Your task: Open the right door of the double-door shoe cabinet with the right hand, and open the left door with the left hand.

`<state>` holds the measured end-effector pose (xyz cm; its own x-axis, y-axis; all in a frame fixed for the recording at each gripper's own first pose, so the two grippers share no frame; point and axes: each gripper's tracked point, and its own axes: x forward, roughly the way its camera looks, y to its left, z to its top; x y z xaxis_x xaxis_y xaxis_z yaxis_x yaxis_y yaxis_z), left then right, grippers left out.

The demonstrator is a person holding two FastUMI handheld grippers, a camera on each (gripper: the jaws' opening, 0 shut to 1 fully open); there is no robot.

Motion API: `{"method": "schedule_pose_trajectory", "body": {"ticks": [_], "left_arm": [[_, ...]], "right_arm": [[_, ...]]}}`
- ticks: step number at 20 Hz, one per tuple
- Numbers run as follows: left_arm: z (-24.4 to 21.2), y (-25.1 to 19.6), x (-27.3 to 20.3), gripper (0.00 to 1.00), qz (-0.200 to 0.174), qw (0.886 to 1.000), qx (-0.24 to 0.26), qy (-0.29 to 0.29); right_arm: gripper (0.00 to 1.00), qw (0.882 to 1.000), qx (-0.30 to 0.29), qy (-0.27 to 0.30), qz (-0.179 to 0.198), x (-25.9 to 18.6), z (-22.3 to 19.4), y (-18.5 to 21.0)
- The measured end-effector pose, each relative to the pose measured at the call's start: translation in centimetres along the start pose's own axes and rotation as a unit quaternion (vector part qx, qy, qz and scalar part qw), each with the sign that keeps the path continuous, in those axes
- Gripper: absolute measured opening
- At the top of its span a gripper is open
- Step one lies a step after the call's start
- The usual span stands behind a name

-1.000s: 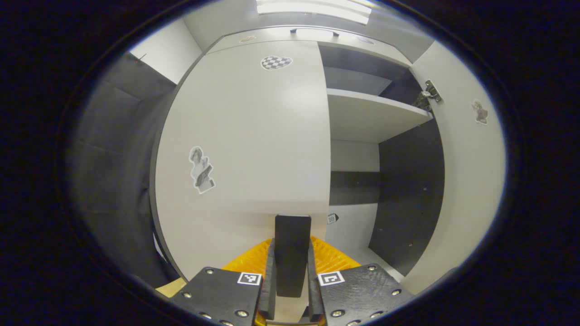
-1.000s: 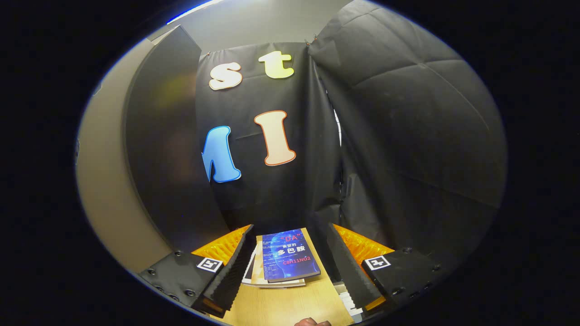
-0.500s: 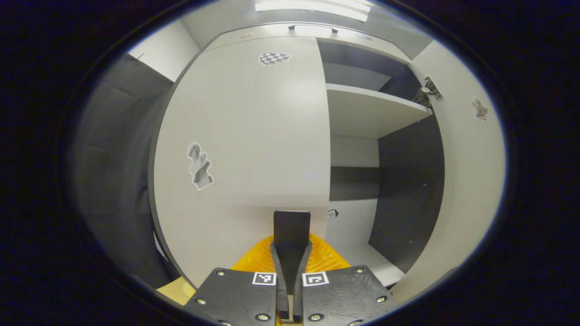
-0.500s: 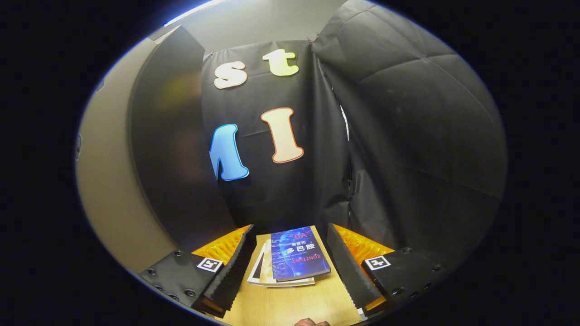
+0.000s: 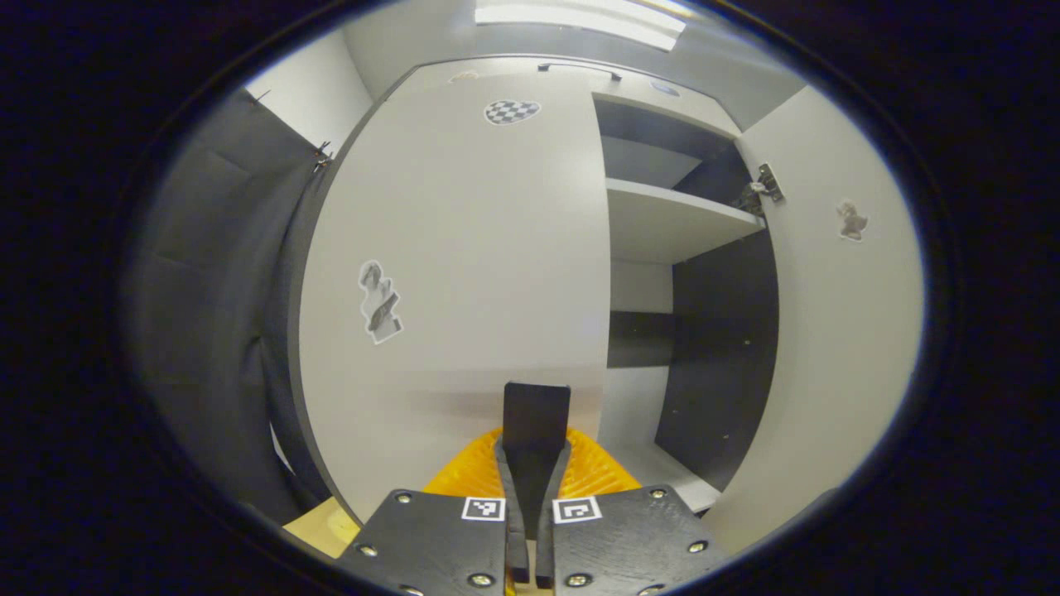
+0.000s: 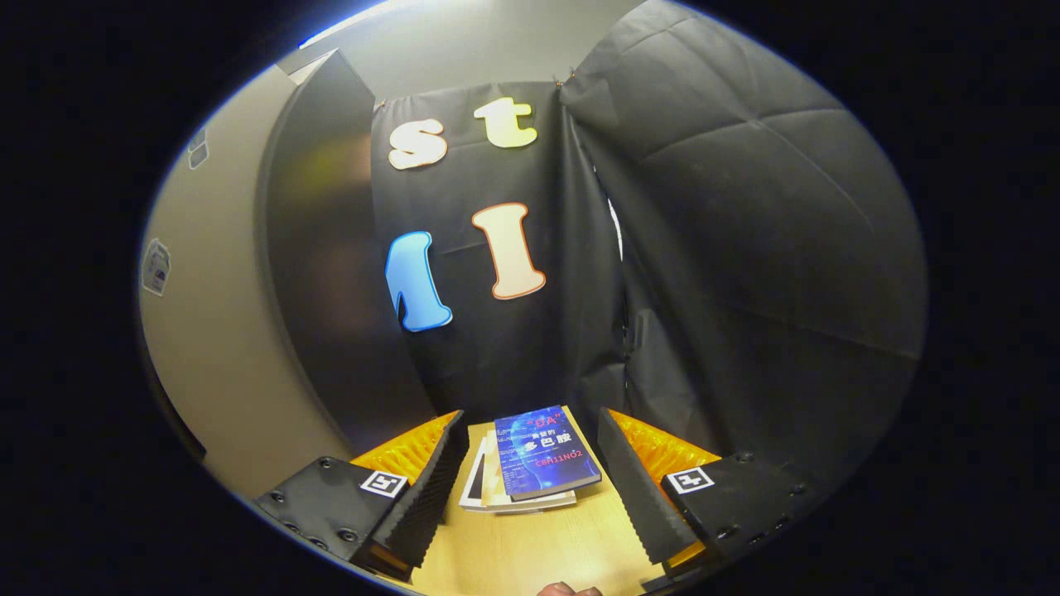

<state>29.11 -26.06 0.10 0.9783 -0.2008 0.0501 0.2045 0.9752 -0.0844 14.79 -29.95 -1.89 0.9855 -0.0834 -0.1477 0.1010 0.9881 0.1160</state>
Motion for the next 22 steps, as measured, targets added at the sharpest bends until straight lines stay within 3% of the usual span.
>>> {"method": "schedule_pose_trajectory", "body": {"ticks": [9, 10, 11, 13, 22], "left_arm": [[1.0, 1.8, -5.3, 0.06, -0.073, 0.997, -0.012, 0.025], [1.1, 2.1, -5.7, 0.06, -0.081, 0.996, -0.013, 0.027], [1.2, 2.4, -6.2, 0.06, -0.09, 0.995, -0.016, 0.028], [1.4, 2.8, -7.1, 0.06, -0.104, 0.994, -0.018, 0.028], [2.4, 6.6, -9.9, 0.06, -0.126, 0.992, -0.02, 0.02]], "right_arm": [[0.92, 0.998, -0.009, -0.02, -0.059, -7.7, 0.1, 4.1], [0.98, 0.998, -0.006, -0.025, -0.064, -8.5, 0.0, 4.6], [0.92, 0.997, -0.004, -0.028, -0.069, -9.2, -0.2, 5.1], [0.92, 0.996, -0.002, -0.028, -0.079, -10.5, -1.1, 6.0], [0.92, 0.994, -0.004, -0.029, -0.104, -15.6, -3.3, 9.0]]}}
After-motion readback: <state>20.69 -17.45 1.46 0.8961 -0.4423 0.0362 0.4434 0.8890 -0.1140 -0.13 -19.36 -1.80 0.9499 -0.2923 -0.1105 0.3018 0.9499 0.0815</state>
